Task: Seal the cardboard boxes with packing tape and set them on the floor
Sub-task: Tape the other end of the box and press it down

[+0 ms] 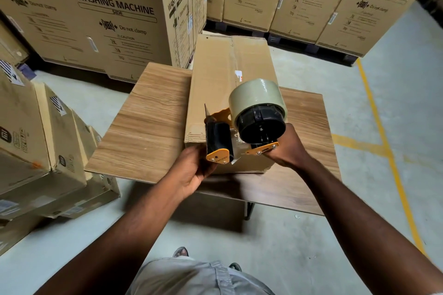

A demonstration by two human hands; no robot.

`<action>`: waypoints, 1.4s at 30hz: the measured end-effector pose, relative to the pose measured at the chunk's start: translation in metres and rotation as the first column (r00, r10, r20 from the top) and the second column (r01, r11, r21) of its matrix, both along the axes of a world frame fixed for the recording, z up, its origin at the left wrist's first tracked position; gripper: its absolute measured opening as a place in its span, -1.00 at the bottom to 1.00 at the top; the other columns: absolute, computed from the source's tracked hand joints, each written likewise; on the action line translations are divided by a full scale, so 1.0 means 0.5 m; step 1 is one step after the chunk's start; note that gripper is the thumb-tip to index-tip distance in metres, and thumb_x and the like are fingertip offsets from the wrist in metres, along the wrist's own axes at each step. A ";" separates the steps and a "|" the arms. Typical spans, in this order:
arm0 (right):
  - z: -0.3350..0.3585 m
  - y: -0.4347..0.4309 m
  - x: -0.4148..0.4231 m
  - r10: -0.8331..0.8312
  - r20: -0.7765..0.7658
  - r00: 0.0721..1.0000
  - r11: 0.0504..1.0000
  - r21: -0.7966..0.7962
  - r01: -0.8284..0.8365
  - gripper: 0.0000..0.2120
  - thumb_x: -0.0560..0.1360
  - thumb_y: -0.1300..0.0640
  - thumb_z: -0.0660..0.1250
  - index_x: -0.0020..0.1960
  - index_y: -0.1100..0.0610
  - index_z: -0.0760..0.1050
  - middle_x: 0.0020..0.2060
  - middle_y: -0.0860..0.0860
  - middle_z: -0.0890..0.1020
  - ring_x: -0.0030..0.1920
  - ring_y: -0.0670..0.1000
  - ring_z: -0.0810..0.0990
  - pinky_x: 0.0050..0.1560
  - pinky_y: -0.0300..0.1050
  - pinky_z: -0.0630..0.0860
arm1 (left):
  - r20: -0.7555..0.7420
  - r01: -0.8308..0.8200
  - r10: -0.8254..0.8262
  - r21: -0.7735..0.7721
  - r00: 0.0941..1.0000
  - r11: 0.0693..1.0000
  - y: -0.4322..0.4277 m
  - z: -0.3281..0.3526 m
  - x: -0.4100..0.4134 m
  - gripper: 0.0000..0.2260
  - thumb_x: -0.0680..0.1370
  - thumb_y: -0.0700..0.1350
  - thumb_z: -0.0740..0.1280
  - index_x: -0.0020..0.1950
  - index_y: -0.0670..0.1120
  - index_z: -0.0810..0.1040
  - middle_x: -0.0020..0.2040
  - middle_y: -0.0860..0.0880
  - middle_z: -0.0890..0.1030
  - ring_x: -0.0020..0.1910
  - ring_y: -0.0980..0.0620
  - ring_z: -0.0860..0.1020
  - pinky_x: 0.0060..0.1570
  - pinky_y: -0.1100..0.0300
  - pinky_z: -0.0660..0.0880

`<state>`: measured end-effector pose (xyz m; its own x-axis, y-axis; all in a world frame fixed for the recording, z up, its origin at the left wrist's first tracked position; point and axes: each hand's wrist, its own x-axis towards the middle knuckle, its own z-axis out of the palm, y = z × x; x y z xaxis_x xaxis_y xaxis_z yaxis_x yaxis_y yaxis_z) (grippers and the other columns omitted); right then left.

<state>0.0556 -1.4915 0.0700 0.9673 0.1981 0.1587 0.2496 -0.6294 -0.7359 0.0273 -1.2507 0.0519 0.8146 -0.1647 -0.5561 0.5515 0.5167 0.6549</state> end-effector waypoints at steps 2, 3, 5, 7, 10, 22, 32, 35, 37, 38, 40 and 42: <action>-0.003 0.001 0.007 0.007 -0.029 1.000 0.999 -0.042 -0.008 -0.73 0.32 -0.05 0.48 -0.12 0.13 0.68 -0.29 0.02 0.70 -0.17 0.06 0.70 -0.21 0.13 0.60 | 0.096 0.015 -0.032 0.172 0.995 0.985 0.012 -0.003 0.007 -0.84 0.63 -0.21 0.26 -0.07 -0.12 0.62 -0.28 -0.03 0.68 -0.26 0.05 0.60 -0.40 0.27 0.56; -0.002 0.004 0.009 0.016 -0.034 0.999 0.997 -0.077 -0.019 -0.72 0.32 -0.10 0.47 -0.15 0.11 0.68 -0.30 0.01 0.70 -0.18 0.04 0.70 -0.22 0.11 0.59 | 0.138 0.031 -0.069 0.262 0.988 0.964 0.020 -0.005 0.010 -0.84 0.61 -0.22 0.28 -0.09 -0.12 0.64 -0.27 -0.04 0.69 -0.26 0.04 0.61 -0.38 0.25 0.56; 0.005 0.007 0.016 0.033 -0.046 0.998 0.986 -0.162 -0.040 -0.77 0.30 -0.15 0.42 -0.28 0.02 0.63 -0.38 -0.04 0.65 -0.28 -0.03 0.66 -0.30 0.01 0.57 | 0.171 0.049 -0.125 0.395 0.977 0.917 0.040 -0.012 0.018 -0.85 0.59 -0.23 0.33 -0.12 -0.11 0.68 -0.24 -0.08 0.71 -0.27 0.02 0.65 -0.33 0.18 0.58; 0.020 0.007 0.027 0.024 -0.056 0.998 0.969 -0.245 -0.037 -0.80 0.26 -0.11 0.37 -0.41 -0.02 0.48 -0.49 -0.06 0.55 -0.42 -0.07 0.51 -0.40 -0.04 0.45 | 0.161 0.033 -0.116 0.446 0.980 0.895 0.072 -0.017 0.029 -0.88 0.58 -0.24 0.35 -0.09 -0.13 0.68 -0.24 -0.10 0.71 -0.30 0.04 0.66 -0.30 0.19 0.59; 0.036 -0.012 0.052 -0.036 -0.056 0.998 0.939 -0.342 0.015 -0.79 0.29 0.06 0.44 -0.40 0.10 0.46 -0.51 0.00 0.51 -0.43 -0.01 0.44 -0.43 -0.01 0.44 | 0.162 -0.008 -0.076 0.463 0.984 0.886 0.137 -0.022 0.047 -0.90 0.60 -0.18 0.36 -0.05 -0.16 0.65 -0.26 -0.08 0.71 -0.36 0.14 0.63 -0.35 0.34 0.57; 0.024 0.004 0.088 0.005 -0.118 0.993 0.883 -0.465 -0.060 -0.71 0.26 -0.14 0.23 -0.26 0.06 0.54 -0.41 0.03 0.58 -0.38 0.15 0.54 -0.35 -0.05 0.47 | 0.132 0.015 -0.097 0.518 0.987 0.855 0.162 -0.089 0.079 -0.86 0.60 -0.12 0.37 0.04 -0.16 0.66 -0.18 -0.10 0.73 -0.30 0.11 0.62 -0.29 0.34 0.56; 0.020 0.001 0.090 0.064 -0.095 0.993 0.821 -0.561 -0.107 -0.76 0.30 -0.05 0.23 -0.28 0.13 0.46 -0.45 0.07 0.53 -0.42 0.15 0.48 -0.38 -0.07 0.42 | -0.084 0.155 -0.133 0.383 0.988 0.910 0.100 -0.148 0.064 -0.70 0.66 0.12 0.20 0.04 -0.09 0.58 -0.17 -0.04 0.63 -0.28 0.11 0.49 -0.33 0.24 0.38; 0.020 0.001 0.091 0.062 -0.099 0.993 0.822 -0.559 -0.107 -0.78 0.31 -0.04 0.24 -0.29 0.13 0.46 -0.47 0.01 0.49 -0.44 0.12 0.47 -0.40 -0.10 0.36 | -0.186 0.184 -0.117 0.403 0.976 0.896 0.103 -0.166 0.061 -0.68 0.66 0.09 0.20 0.13 -0.13 0.58 -0.18 -0.05 0.55 -0.34 0.13 0.41 -0.37 0.27 0.30; 0.021 0.002 0.090 0.047 -0.106 0.993 0.817 -0.568 -0.100 -0.82 0.33 0.00 0.30 -0.29 0.12 0.45 -0.46 0.03 0.50 -0.42 0.14 0.48 -0.40 -0.10 0.36 | -0.173 0.101 -0.035 0.387 0.984 0.917 0.109 -0.164 0.074 -0.71 0.63 0.13 0.26 -0.08 -0.07 0.54 -0.31 0.01 0.42 -0.40 0.14 0.32 -0.40 0.27 0.26; 0.021 0.002 0.089 0.040 -0.105 0.994 0.816 -0.571 -0.093 -0.83 0.34 0.03 0.32 -0.29 0.12 0.43 -0.45 0.04 0.50 -0.41 0.15 0.49 -0.39 -0.09 0.36 | -0.149 0.049 0.000 0.323 0.989 0.945 0.111 -0.160 0.081 -0.68 0.59 0.19 0.28 -0.18 -0.03 0.48 -0.35 0.03 0.38 -0.42 0.13 0.30 -0.40 0.26 0.24; 0.023 0.004 0.085 0.035 -0.104 0.994 0.816 -0.571 -0.089 -0.82 0.35 0.05 0.34 -0.31 0.09 0.38 -0.44 0.05 0.49 -0.40 0.17 0.47 -0.39 -0.09 0.33 | -0.088 0.007 0.012 0.211 0.996 0.978 0.110 -0.149 0.090 -0.65 0.55 0.24 0.30 -0.22 0.00 0.43 -0.39 0.06 0.37 -0.43 0.14 0.30 -0.39 0.25 0.24; 0.026 0.005 0.083 0.032 -0.112 0.993 0.822 -0.562 -0.090 -0.83 0.31 0.00 0.30 -0.32 0.07 0.36 -0.44 0.04 0.48 -0.40 0.16 0.46 -0.39 -0.09 0.32 | -0.047 0.052 -0.042 0.237 0.998 0.970 0.107 -0.150 0.088 -0.74 0.59 0.15 0.30 -0.12 -0.03 0.49 -0.39 0.07 0.43 -0.41 0.16 0.33 -0.38 0.26 0.26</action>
<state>0.0972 -1.4889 0.0828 0.9547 0.2839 -0.0893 0.2500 -0.9278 -0.2771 0.0713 -1.1973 -0.0233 0.7848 -0.0607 -0.6168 0.6004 0.3214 0.7323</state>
